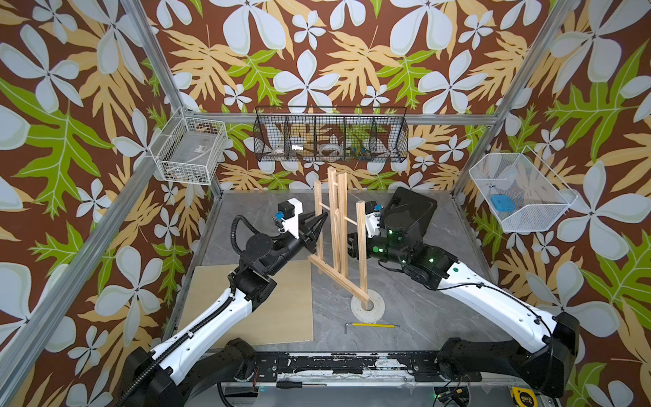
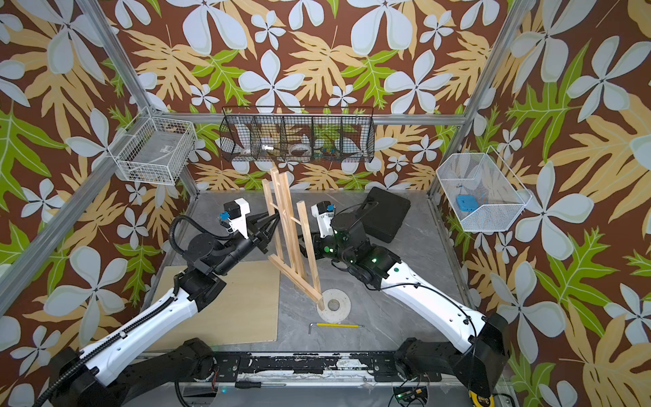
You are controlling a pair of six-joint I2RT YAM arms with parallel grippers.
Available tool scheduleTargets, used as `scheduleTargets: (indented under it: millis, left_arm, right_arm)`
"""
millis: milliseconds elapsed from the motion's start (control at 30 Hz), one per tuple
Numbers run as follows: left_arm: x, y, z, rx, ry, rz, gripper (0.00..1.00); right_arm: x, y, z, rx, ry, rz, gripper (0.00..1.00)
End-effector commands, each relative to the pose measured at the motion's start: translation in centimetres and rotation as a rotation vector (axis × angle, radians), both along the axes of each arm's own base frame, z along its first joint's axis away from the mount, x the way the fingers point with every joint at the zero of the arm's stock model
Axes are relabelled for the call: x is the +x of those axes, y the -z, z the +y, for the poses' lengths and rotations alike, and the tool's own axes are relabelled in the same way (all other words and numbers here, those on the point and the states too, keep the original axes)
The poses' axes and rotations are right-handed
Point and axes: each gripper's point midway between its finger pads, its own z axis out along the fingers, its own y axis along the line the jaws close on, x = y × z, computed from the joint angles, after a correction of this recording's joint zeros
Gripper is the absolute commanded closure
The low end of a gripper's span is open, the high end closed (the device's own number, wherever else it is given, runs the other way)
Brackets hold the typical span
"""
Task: Disassemble the easel
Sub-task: Grasp the arm.
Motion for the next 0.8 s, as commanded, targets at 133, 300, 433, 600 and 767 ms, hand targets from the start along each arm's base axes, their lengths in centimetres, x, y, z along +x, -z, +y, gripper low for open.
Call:
scheduleTargets:
  millis: [133, 300, 433, 600, 767]
  left_arm:
    - [0.4, -1.6, 0.7, -0.151, 0.0, -0.006, 1.0]
    - [1.6, -0.6, 2.1, -0.186, -0.082, 0.064, 1.0]
    - [2.6, 0.4, 4.1, -0.234, -0.147, 0.123, 1.0]
    - [3.5, 2.5, 6.3, -0.26, -0.253, 0.196, 1.0]
    - [4.4, 5.4, 8.8, -0.284, -0.409, 0.319, 1.0]
  right_arm:
    - [0.1, -0.8, 0.4, 0.068, -0.003, -0.021, 0.59]
    - [1.3, -1.9, -2.1, 0.055, 0.142, -0.078, 0.51]
    - [2.5, -3.1, -6.7, 0.042, 0.335, -0.115, 0.44]
    - [1.9, -3.7, -12.5, 0.045, 0.54, -0.177, 0.4]
    - [1.1, -2.6, -13.6, 0.028, 0.561, -0.172, 0.4]
